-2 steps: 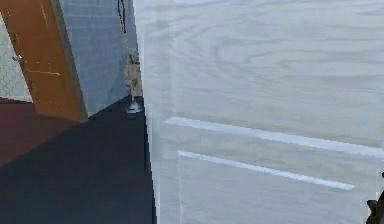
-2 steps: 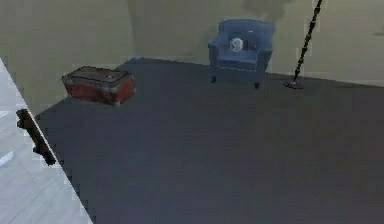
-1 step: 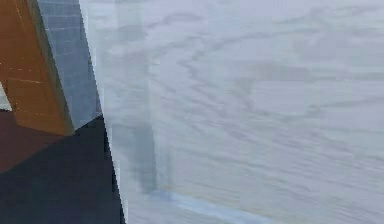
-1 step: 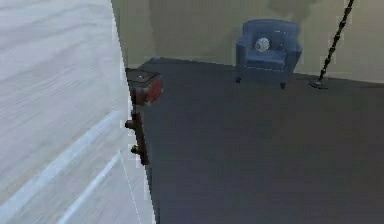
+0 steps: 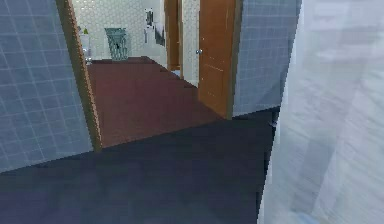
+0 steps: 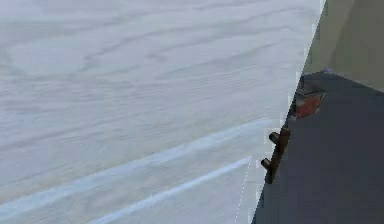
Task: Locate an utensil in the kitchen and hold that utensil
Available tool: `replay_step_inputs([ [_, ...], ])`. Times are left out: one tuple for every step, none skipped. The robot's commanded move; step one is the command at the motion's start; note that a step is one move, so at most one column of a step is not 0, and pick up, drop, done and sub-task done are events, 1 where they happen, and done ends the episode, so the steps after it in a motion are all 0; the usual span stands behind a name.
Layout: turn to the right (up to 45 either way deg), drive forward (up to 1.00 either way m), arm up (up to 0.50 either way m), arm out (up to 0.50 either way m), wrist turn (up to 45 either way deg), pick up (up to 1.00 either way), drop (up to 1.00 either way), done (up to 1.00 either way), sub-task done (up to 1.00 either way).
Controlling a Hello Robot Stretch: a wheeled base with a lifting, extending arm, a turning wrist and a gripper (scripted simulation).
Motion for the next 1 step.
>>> replay_step_inputs([
  [-21.0, 0.0, 0.0, 0.0, 0.0, 0.0, 0.0, 0.0, 0.0],
])
